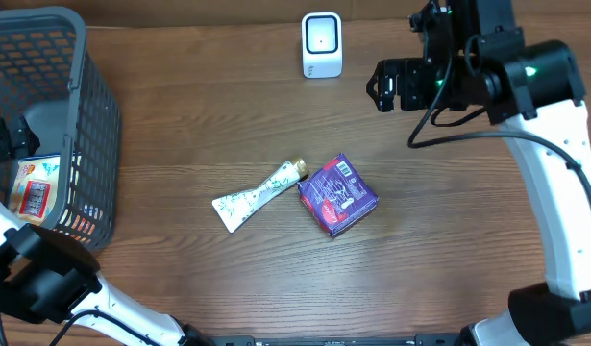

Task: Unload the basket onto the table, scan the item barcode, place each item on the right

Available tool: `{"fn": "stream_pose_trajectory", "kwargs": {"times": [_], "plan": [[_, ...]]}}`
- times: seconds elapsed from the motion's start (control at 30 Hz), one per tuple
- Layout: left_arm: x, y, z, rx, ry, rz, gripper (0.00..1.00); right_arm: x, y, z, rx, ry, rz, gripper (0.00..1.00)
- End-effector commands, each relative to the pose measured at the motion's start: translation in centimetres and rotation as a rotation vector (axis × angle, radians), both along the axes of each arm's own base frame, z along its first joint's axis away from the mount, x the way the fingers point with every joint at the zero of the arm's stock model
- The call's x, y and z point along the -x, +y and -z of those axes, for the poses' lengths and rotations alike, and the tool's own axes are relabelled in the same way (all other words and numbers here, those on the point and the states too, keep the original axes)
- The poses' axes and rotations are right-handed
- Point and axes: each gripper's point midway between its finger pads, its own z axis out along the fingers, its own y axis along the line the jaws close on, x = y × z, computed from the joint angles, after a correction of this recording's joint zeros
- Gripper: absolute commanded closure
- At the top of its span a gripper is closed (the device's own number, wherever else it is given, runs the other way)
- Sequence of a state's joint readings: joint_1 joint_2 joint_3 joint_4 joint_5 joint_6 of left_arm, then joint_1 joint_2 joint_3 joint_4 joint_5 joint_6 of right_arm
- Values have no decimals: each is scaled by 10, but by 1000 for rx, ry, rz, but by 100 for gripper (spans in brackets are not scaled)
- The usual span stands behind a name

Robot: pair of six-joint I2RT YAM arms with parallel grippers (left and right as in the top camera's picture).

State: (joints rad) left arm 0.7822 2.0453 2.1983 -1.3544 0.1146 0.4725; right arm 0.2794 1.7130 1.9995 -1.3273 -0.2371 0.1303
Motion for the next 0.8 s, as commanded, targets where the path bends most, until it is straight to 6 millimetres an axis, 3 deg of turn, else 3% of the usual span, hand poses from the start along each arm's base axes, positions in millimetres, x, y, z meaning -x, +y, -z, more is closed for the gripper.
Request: {"fn": "stream_pose_trajectory", "kwargs": {"times": [0.0, 0.33, 0.57, 0.67, 0.77], "plan": [[9, 11, 18, 0, 31, -9, 0, -3, 6, 1, -16, 7, -15, 0], [28, 8, 43, 101, -20, -42, 0, 1, 6, 4, -16, 28, -17, 0], [39, 0, 38, 43, -87, -67, 0, 6, 10, 4, -44, 55, -32, 0], [40, -1, 48, 46, -80, -67, 0, 10, 9, 6, -40, 70, -31, 0], [40, 10, 59, -1, -73, -80, 0, 14, 8, 9, -33, 91, -31, 0]]}}
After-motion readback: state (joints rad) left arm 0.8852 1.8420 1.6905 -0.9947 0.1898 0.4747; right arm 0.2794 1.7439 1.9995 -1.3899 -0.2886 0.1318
